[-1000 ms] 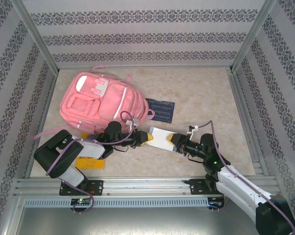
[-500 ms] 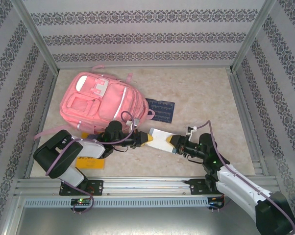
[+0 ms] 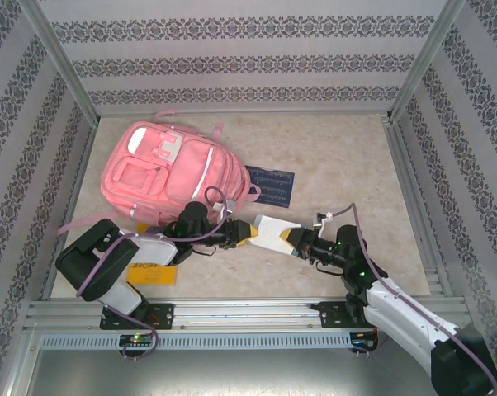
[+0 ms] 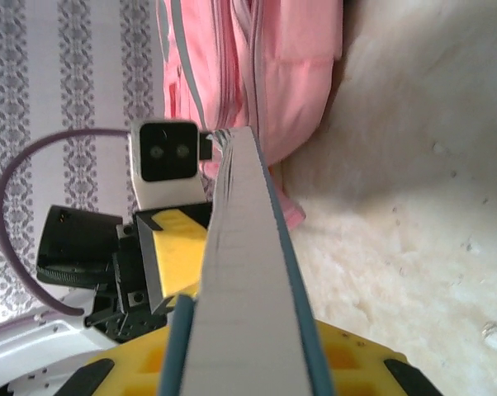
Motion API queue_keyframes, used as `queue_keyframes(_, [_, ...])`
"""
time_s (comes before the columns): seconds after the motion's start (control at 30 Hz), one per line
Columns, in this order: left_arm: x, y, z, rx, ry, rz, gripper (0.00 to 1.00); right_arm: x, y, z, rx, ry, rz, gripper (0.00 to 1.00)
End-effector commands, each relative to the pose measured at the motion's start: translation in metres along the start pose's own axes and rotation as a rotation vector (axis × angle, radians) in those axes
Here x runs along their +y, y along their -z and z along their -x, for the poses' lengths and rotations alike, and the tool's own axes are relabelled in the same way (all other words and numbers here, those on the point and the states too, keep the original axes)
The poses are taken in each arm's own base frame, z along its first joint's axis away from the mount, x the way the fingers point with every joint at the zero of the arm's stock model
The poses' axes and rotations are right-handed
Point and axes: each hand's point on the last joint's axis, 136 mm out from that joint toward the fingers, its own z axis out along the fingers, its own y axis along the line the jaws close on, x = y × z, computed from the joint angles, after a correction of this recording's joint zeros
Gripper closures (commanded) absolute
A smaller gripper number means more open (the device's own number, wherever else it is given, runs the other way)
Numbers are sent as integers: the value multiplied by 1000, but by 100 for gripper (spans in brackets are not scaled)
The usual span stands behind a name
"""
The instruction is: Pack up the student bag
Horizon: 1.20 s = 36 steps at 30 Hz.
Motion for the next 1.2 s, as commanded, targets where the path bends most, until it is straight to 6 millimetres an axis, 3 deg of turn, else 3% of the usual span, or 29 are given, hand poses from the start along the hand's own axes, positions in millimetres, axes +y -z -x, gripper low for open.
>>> queue_keyframes(0.0, [-3, 8, 3, 15, -87, 114, 59, -13, 10, 9, -56, 43, -61, 100])
queue_keyframes(0.1, [-14, 23, 16, 11, -207, 281, 54, -23, 18, 12, -83, 79, -124, 100])
queue_keyframes(0.17, [-24, 34, 35, -18, -267, 383, 52, -30, 20, 14, -93, 83, -147, 100])
queue_keyframes(0.23, [-37, 47, 61, -63, -308, 456, 51, -35, 20, 14, -86, 91, -163, 100])
queue_keyframes(0.4, [-43, 82, 124, -189, -369, 647, 49, -37, 17, 13, -55, 131, -187, 100])
queue_keyframes(0.6, [-27, 123, 199, -317, -344, 812, 42, -32, 18, 16, -61, 193, -188, 100])
queue_keyframes(0.73, [2, 136, 236, -327, -278, 870, 40, -22, 16, 16, -57, 213, -152, 100])
queue_keyframes(0.9, [26, 111, 249, -228, -230, 810, 42, -24, 16, 17, -47, 228, -171, 100])
queue_keyframes(1.17, [31, 87, 240, -150, -227, 722, 57, -38, 14, 20, -50, 208, -192, 100])
